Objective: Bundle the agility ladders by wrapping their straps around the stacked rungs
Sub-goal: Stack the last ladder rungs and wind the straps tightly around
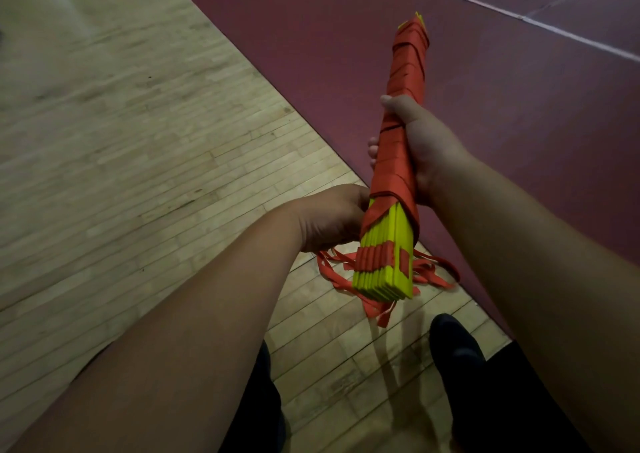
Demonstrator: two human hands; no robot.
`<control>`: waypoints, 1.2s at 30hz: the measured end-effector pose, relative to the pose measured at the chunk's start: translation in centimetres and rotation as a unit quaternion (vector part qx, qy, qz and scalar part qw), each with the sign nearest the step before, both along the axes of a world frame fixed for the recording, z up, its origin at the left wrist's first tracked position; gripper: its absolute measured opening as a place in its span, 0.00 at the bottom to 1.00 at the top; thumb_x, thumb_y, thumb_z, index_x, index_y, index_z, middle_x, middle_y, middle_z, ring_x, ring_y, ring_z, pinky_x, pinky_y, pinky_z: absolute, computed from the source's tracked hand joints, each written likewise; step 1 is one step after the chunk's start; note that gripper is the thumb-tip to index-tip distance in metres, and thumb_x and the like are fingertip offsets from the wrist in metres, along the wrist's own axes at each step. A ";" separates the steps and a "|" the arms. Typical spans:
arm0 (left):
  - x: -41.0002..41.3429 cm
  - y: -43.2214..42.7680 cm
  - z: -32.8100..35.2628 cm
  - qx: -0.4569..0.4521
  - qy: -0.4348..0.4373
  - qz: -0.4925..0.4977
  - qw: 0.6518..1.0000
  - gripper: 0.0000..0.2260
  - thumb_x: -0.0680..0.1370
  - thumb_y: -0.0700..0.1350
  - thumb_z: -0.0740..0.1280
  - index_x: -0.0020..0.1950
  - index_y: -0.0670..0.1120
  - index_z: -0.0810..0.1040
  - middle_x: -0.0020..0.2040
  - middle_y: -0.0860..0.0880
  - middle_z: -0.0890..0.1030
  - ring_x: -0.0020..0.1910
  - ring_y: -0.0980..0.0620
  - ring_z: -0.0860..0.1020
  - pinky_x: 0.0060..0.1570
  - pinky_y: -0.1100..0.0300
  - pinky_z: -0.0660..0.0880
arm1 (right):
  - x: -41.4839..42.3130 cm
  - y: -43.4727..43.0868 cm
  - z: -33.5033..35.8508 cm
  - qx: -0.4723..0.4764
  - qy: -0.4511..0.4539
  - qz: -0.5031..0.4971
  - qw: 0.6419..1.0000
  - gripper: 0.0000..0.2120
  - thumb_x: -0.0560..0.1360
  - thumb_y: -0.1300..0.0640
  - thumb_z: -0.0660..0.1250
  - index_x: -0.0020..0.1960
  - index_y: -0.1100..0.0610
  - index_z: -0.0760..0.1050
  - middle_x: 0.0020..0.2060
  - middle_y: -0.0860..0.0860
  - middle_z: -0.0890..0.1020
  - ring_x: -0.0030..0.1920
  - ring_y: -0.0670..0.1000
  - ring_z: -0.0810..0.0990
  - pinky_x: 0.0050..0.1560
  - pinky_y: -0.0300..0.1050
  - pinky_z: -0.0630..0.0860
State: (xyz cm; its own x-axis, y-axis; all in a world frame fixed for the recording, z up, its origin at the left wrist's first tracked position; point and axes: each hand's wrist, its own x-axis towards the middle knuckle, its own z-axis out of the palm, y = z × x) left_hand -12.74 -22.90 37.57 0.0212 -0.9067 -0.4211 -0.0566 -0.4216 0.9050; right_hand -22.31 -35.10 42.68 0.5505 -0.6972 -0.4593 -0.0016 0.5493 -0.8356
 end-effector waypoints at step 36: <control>-0.4 0.3 -0.3 0.031 0.099 -0.049 0.993 0.13 0.84 0.32 0.62 0.65 0.31 0.81 0.63 0.28 0.82 0.64 0.33 0.83 0.70 0.37 0.78 | 0.1 -0.4 -0.3 -0.011 0.008 -0.019 1.000 0.18 0.79 0.45 0.74 0.57 0.57 0.75 0.33 0.56 0.86 0.31 0.51 0.85 0.31 0.44 0.81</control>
